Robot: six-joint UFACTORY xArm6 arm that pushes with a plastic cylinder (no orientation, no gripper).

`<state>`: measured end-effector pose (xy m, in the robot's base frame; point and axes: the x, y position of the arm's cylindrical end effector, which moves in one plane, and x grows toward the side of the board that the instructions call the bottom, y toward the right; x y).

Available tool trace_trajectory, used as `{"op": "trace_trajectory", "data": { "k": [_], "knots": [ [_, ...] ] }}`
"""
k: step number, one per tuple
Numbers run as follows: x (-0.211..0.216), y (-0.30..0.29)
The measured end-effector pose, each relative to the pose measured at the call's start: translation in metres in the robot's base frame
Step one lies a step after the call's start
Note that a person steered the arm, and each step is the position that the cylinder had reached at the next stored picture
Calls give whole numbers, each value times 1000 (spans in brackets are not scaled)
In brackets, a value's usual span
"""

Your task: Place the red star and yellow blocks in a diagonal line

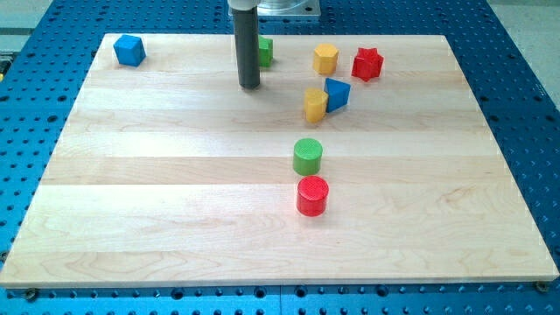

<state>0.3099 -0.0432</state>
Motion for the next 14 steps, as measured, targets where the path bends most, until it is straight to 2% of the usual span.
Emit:
{"op": "trace_trajectory", "data": {
  "k": [2,4,5,7,8,9,10,11,12,13,14],
  "knots": [
    [-45,33],
    [-82,94],
    [-91,98],
    [-41,126],
    [9,126],
    [-38,83],
    [-64,121],
    [-78,198],
    [-28,199],
    [10,84],
    [28,-4]
  ]
}}
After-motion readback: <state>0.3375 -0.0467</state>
